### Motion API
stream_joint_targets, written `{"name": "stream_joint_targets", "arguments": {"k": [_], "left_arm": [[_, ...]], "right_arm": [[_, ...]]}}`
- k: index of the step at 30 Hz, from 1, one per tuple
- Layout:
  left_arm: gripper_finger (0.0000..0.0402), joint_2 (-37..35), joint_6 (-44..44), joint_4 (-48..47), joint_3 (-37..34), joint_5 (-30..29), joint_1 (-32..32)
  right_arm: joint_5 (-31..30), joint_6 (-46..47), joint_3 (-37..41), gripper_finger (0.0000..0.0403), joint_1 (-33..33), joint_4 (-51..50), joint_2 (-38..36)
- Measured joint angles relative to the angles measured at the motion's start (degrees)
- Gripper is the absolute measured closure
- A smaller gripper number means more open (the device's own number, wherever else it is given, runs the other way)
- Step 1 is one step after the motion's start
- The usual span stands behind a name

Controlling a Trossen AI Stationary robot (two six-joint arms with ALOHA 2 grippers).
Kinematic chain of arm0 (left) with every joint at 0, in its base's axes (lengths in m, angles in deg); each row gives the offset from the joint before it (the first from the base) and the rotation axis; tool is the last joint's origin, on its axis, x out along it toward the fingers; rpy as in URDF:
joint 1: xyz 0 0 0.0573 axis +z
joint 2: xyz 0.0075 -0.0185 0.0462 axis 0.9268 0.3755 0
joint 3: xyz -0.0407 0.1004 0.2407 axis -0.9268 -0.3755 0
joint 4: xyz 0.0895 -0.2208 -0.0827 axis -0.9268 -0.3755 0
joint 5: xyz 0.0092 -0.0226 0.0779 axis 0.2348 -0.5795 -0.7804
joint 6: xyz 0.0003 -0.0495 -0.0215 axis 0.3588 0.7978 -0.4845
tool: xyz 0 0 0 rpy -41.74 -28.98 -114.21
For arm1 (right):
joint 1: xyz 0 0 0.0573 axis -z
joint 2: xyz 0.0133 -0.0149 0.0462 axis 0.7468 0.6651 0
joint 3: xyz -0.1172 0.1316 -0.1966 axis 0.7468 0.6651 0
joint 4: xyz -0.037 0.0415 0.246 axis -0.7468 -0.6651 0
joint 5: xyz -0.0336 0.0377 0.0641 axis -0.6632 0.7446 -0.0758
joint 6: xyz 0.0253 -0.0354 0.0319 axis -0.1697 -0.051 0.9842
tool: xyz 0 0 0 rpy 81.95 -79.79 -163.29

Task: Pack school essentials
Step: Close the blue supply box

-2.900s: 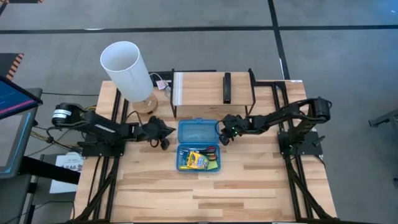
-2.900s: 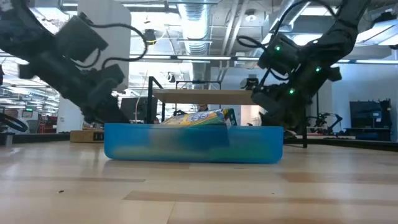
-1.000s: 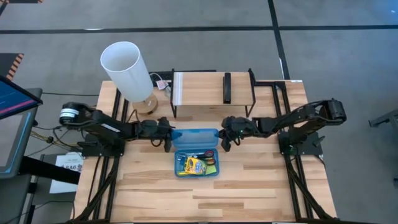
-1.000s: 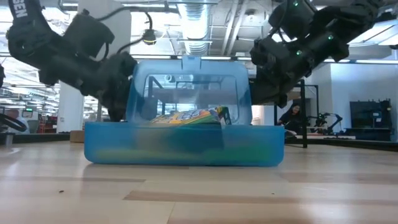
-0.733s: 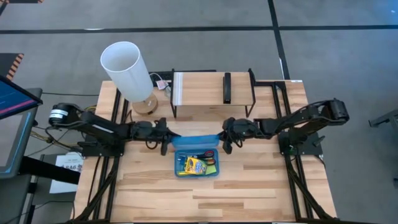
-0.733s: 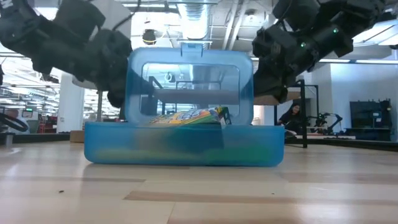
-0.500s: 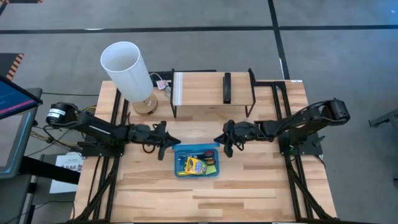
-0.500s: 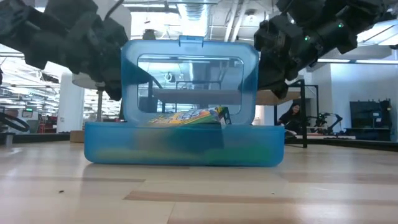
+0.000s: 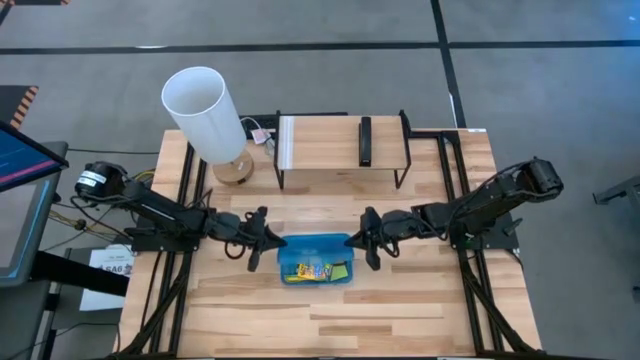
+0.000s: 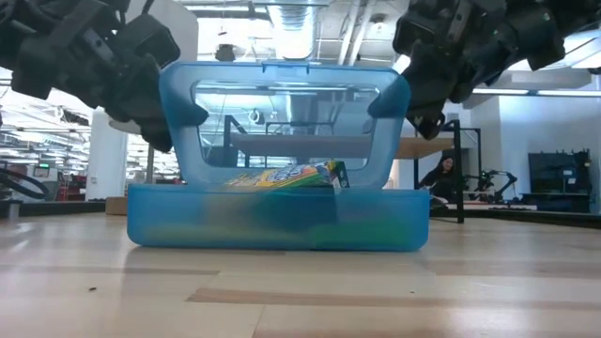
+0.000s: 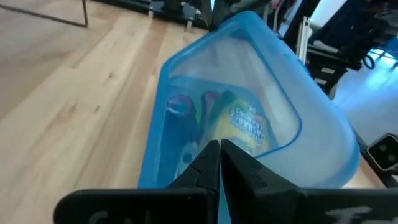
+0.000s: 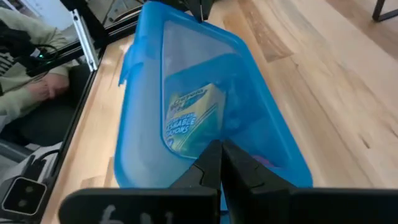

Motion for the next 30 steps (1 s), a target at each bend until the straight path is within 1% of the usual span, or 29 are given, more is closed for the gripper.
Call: {"name": "stream_joint_targets", "arguments": {"k": [7,15,18,20,25,30], "left_arm": [[0.0400,0.00,0.84,-2.97,0.00,-2.57,-1.95],[0.0400,0.00,2.34,-3.40,0.00,-2.93,-3.37],[0.0400,0.00,2.42,-3.38,0.00,-3.07,-3.97],[0.0400,0.07,2.43,-3.48,0.00,-3.66,-4.46],[0.0400,0.07,2.56,-4.05,0.00,-5.58,-6.04],[0.0400,0.10,2.66,-5.43,-0.02,-7.30,-7.38]], "right_arm": [[-0.09,0.05,0.01,0.0377,-0.96,0.01,0.00],[-0.60,0.47,0.02,0.0377,-1.32,0.65,0.17],[-2.52,0.49,0.06,0.0377,-2.30,2.98,1.78],[-3.44,0.46,-0.01,0.0377,-2.92,6.87,3.82],[-3.45,0.11,-0.05,0.0377,-3.89,14.10,9.63],[-3.41,0.05,-0.73,0.0377,-3.83,16.27,14.32]]}}
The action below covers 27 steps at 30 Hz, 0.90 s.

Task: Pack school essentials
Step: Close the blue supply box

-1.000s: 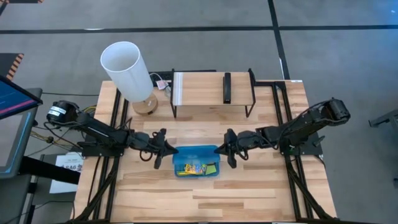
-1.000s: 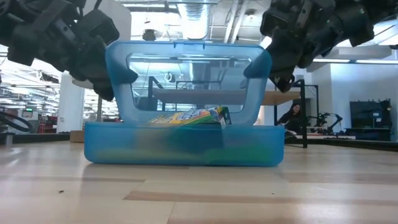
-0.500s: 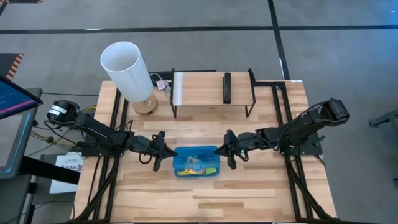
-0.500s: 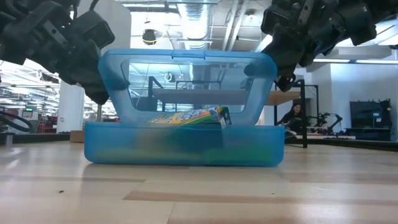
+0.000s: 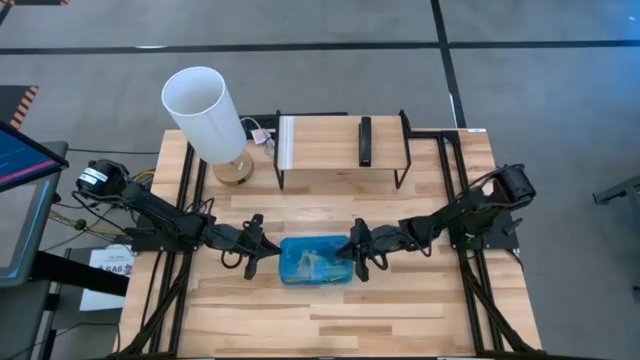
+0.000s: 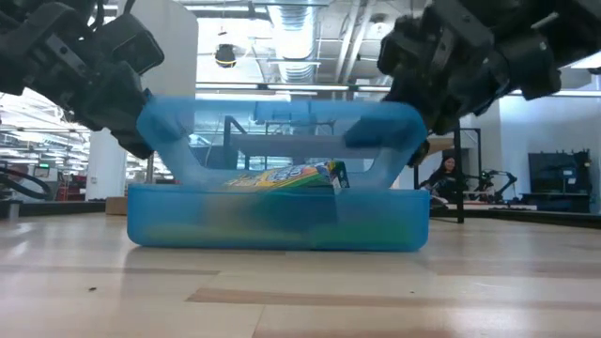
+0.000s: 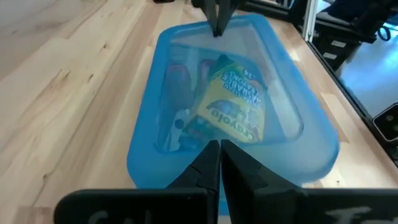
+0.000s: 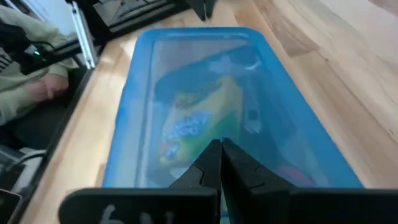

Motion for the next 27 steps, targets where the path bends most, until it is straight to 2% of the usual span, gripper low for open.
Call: {"name": "stream_joint_targets", "arguments": {"k": [11,27], "left_arm": [[0.0400,0.01,2.31,-0.08,0.00,-0.50,-1.47],[0.0400,0.03,2.29,4.50,0.00,-7.22,-8.04]], "right_arm": [[1.37,0.41,-4.91,0.0377,-0.72,0.10,6.81],[1.79,0.39,-7.96,0.0377,-3.94,-0.06,7.17]]}}
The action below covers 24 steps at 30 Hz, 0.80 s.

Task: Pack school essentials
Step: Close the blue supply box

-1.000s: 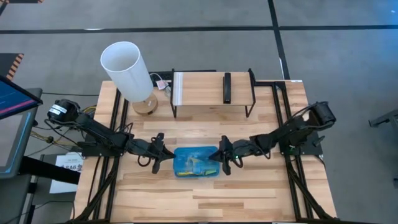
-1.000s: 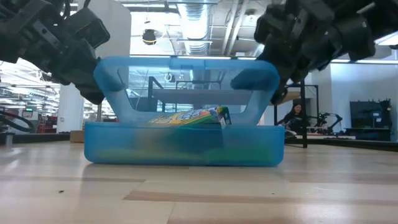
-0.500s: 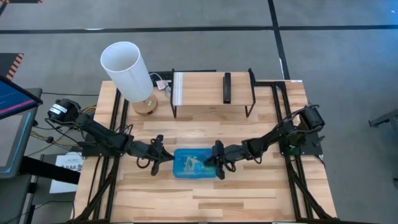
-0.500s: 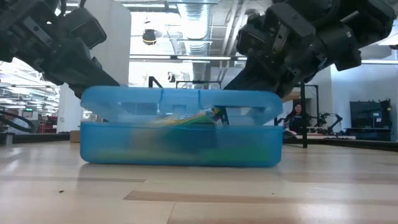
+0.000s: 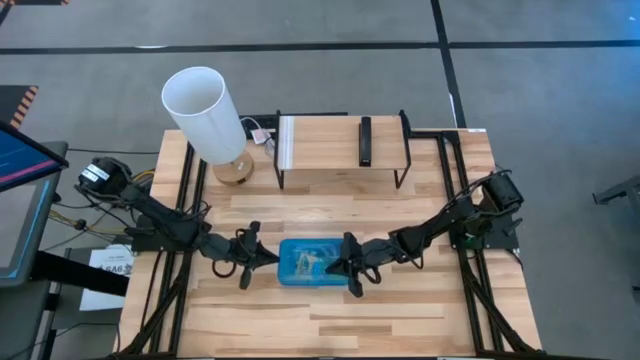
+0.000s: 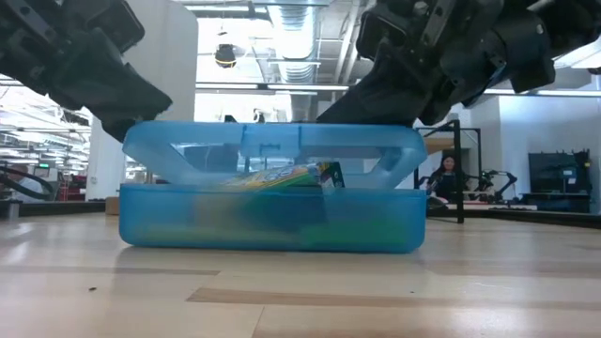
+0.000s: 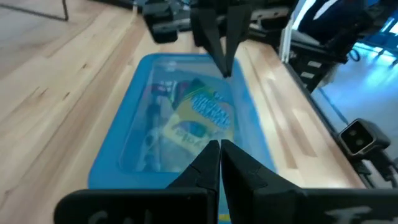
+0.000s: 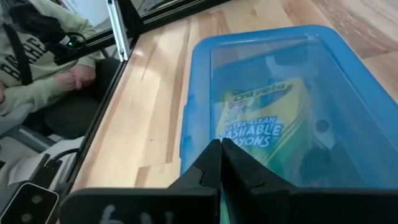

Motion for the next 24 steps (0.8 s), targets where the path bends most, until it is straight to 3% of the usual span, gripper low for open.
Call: {"name": "stream_joint_targets", "arguments": {"k": [18,24], "left_arm": [[0.0400,0.11,-1.17,1.35,0.00,-3.55,-1.66],[0.0400,6.05,-1.19,6.86,0.04,-2.74,-1.69]], "right_arm": [[-3.26,2.41,-0.76,0.0377,-2.07,1.67,2.11],[-3.23,2.17,-2.12,0.0377,-2.03,1.96,5.53]]}}
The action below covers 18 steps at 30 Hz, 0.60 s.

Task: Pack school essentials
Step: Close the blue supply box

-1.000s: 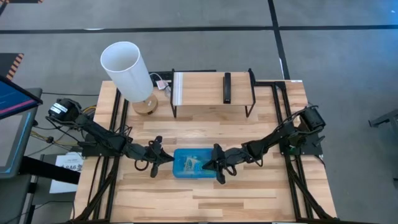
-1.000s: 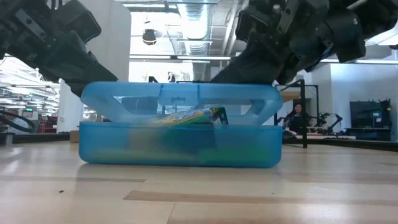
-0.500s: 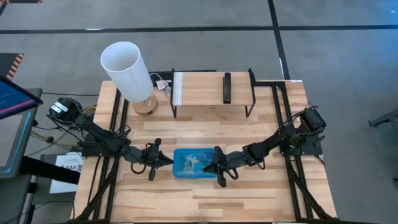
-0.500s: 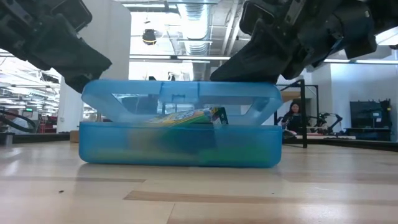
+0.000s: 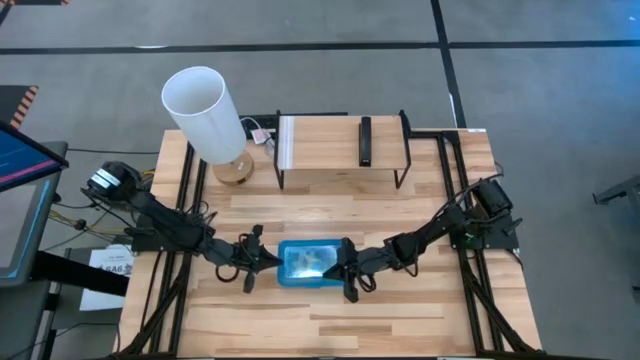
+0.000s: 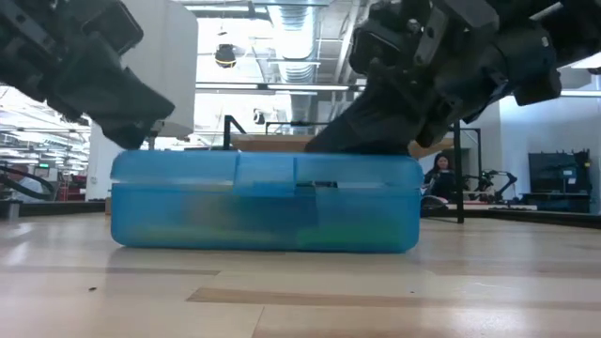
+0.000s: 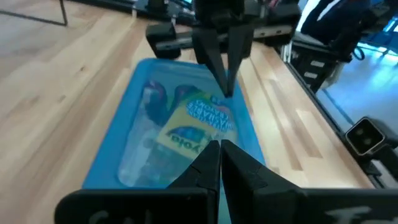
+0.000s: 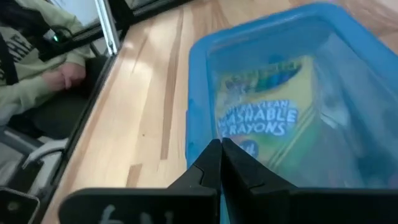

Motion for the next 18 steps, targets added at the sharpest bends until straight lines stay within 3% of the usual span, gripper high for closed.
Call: {"name": "stream_joint_targets", "arguments": {"k": [9,18], "left_arm": [[0.0400,12.24,-0.93,4.11,4.45,4.90,0.58],[0.0400,14.23,-1.77,3.50,5.74,7.38,0.98]], "right_arm": [[0.41,-0.05,-0.22,0.0377,0.11,-1.26,-0.04],[0.44,-0.09,-0.23,0.0377,0.11,-2.75,-0.11]]}}
